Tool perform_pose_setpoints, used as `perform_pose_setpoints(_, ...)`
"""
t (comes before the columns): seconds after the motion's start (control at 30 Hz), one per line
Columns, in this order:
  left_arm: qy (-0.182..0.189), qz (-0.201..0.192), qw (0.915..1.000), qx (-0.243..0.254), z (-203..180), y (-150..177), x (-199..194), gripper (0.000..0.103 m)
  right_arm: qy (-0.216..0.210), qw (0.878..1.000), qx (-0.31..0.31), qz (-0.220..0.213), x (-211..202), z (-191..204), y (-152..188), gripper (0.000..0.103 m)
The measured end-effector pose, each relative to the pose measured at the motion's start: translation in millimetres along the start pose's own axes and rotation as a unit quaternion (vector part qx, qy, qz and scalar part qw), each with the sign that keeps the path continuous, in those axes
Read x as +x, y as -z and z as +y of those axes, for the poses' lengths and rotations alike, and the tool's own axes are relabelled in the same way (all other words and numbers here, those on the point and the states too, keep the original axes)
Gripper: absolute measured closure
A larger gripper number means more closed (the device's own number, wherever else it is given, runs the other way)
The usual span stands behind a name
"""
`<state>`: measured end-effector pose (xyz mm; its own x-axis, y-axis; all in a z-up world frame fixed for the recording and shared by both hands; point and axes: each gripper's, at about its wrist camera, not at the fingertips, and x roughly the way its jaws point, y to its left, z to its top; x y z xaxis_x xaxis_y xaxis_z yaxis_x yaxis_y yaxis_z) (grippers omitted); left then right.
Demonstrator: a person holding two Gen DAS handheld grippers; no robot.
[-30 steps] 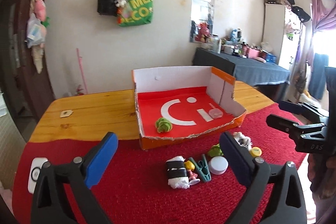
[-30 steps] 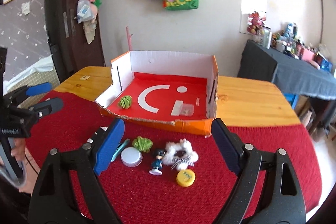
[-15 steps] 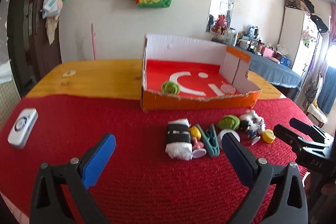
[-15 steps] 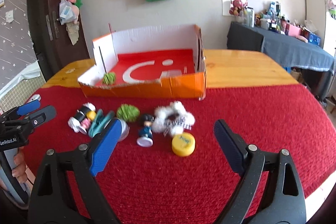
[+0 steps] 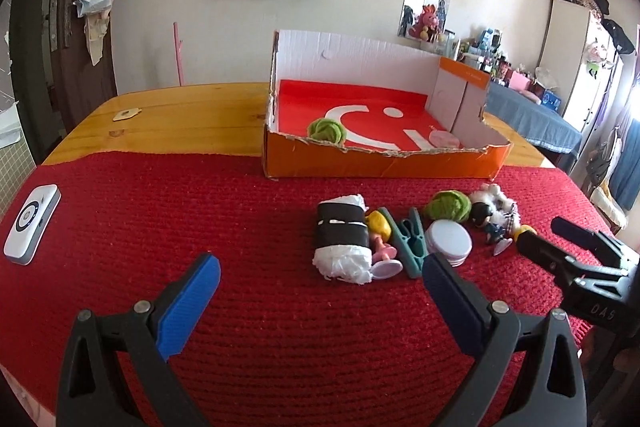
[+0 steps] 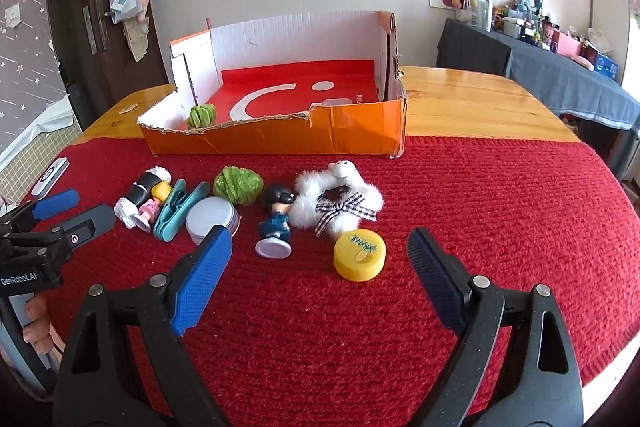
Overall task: Organize objects
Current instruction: 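Grasp the black-and-white roll with the left gripper while the right grasps the white plush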
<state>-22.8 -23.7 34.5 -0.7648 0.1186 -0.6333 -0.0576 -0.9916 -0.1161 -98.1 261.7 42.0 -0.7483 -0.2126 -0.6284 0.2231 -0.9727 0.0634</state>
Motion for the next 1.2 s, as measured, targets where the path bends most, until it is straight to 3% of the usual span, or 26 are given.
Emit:
perform_pose_setpoints(0.3, -0.01, 0.042, 0.9985, 0.033, 8, -17, 20, 0.0, -0.017, 0.999, -0.009, 0.049, 18, -23, -21, 0.013)
perform_pose_setpoints(0.57, 0.019, 0.101, 0.9933, 0.053, 11, -30, 45, 0.0, -0.011, 0.996, -0.037, 0.085, 34, -31, -30, 0.013)
perform_pose_setpoints(0.8, 0.008, 0.124, 0.9895, 0.074, 20, -36, 56, 0.0, -0.011, 0.99, -0.062, 0.123, 49, -37, -30, 0.013)
perform_pose_setpoints(1.0, 0.019, 0.136, 0.9855, 0.099, 13, -35, 65, 0.002, -0.023, 0.987, -0.08, 0.139, 59, -35, -33, 0.013)
perform_pose_setpoints(1.2, 0.045, 0.133, 0.9843, 0.108, 7, -37, 68, 0.02, -0.034, 0.984, -0.098, 0.144, 69, -29, -39, 0.017)
